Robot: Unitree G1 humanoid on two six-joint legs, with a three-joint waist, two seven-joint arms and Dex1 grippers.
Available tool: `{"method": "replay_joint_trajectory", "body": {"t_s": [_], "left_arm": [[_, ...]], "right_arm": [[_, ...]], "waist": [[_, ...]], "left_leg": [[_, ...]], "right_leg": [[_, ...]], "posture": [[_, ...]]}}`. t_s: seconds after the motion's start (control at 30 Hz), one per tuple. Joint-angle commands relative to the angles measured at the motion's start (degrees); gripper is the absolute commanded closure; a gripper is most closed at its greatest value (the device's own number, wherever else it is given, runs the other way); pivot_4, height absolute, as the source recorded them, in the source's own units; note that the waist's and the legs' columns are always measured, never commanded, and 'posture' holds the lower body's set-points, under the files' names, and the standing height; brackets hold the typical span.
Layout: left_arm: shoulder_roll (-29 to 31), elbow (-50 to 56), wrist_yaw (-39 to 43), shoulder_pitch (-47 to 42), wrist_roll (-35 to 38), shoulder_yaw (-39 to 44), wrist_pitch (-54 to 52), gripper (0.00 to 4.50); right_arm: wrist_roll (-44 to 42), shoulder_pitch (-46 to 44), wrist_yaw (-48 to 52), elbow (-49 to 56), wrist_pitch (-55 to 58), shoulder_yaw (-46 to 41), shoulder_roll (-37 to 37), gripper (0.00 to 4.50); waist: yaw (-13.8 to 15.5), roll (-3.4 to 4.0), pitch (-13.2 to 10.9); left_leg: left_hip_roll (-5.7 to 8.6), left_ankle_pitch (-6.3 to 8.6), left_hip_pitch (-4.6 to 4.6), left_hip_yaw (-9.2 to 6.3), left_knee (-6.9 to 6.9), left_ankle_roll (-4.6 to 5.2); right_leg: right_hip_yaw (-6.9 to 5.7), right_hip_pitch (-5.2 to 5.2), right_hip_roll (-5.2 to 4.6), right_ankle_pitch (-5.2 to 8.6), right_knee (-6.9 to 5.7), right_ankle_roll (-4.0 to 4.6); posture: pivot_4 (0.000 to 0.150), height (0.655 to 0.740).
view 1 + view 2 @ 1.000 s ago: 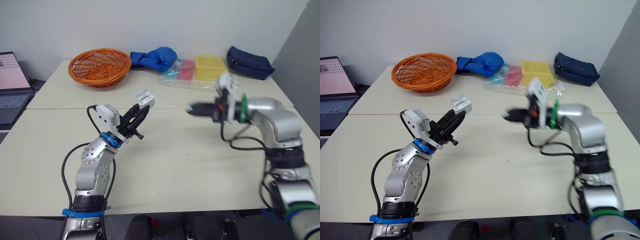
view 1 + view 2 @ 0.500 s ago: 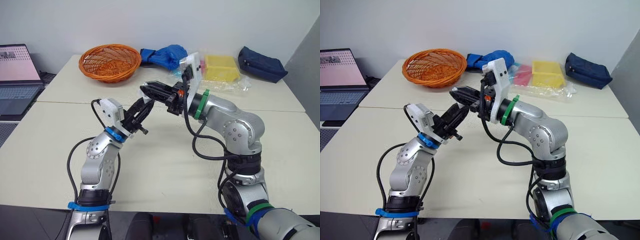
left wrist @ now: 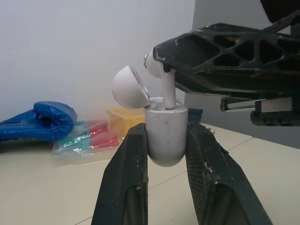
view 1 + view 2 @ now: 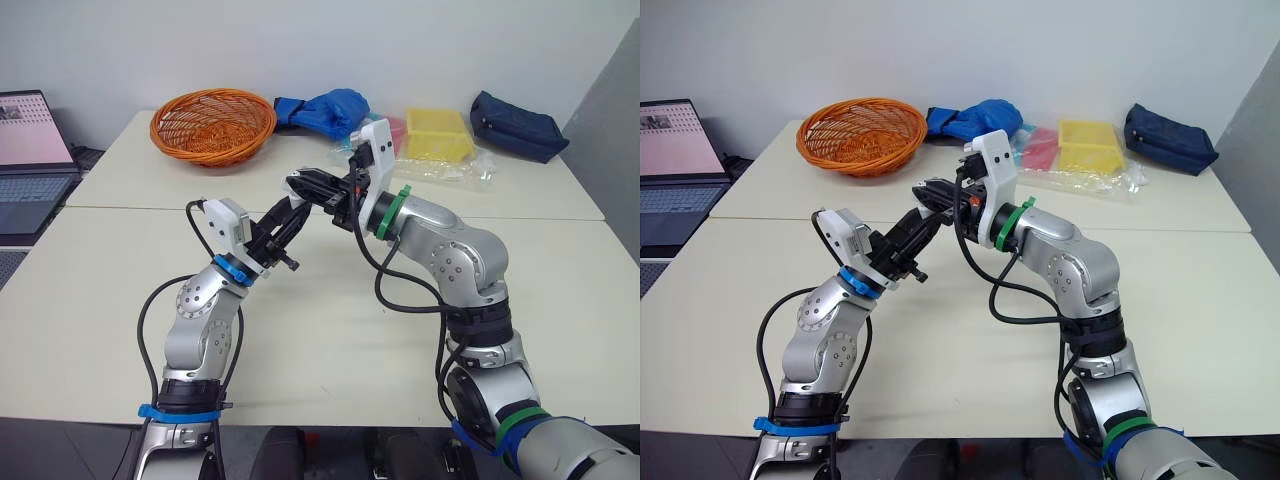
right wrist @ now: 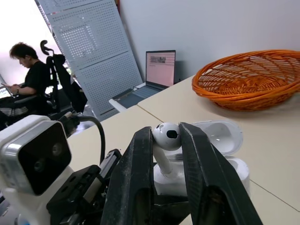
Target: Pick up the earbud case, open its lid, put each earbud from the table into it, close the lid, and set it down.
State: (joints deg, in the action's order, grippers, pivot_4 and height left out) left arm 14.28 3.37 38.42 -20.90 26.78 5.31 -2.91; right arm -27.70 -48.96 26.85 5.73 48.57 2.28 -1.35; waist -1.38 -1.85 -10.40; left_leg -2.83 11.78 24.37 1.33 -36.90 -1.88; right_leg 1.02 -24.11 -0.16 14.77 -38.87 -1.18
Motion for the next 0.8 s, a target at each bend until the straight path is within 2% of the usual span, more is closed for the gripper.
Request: {"method": "replay_joint_trajectory", "body": {"t_s": [0.03, 0.4, 0.8], "left_arm": [[-0.07, 1.57, 0.49, -0.42, 0.33, 0.12, 1.39, 3.77], [-0.13, 1.82, 0.56, -0.55, 0.49, -0.07, 1.13, 3.77], [-0.31, 1.66, 0.69, -1.24, 0.45, -0.36, 1.03, 3.77]], "right_arm": [[0.2, -2.09, -0.92, 0.31, -2.13, -0.25, 0.18, 4.04], [2.49, 0.33, -0.43, 1.48, -4.18, 4.42, -2.28, 4.04], [2.73, 1.79, -1.17, 1.96, -4.28, 5.51, -2.36, 4.04]], "waist": [[-0.11, 0.0, 0.0], [-0.15, 0.0, 0.0], [-0.15, 0.0, 0.0]], "left_leg": [[0.0, 0.0, 0.0, 0.0, 0.0, 0.0], [-0.01, 0.0, 0.0, 0.0, 0.01, 0.0], [-0.01, 0.0, 0.0, 0.01, 0.02, 0.0]], "right_leg": [[0.0, 0.0, 0.0, 0.0, 0.0, 0.0], [0.0, -0.01, 0.0, 0.0, 0.01, 0.0], [0.01, -0.01, 0.0, 0.0, 0.02, 0.0]], "posture": [[0.15, 0.74], [0.15, 0.74], [0.15, 0.74]]}}
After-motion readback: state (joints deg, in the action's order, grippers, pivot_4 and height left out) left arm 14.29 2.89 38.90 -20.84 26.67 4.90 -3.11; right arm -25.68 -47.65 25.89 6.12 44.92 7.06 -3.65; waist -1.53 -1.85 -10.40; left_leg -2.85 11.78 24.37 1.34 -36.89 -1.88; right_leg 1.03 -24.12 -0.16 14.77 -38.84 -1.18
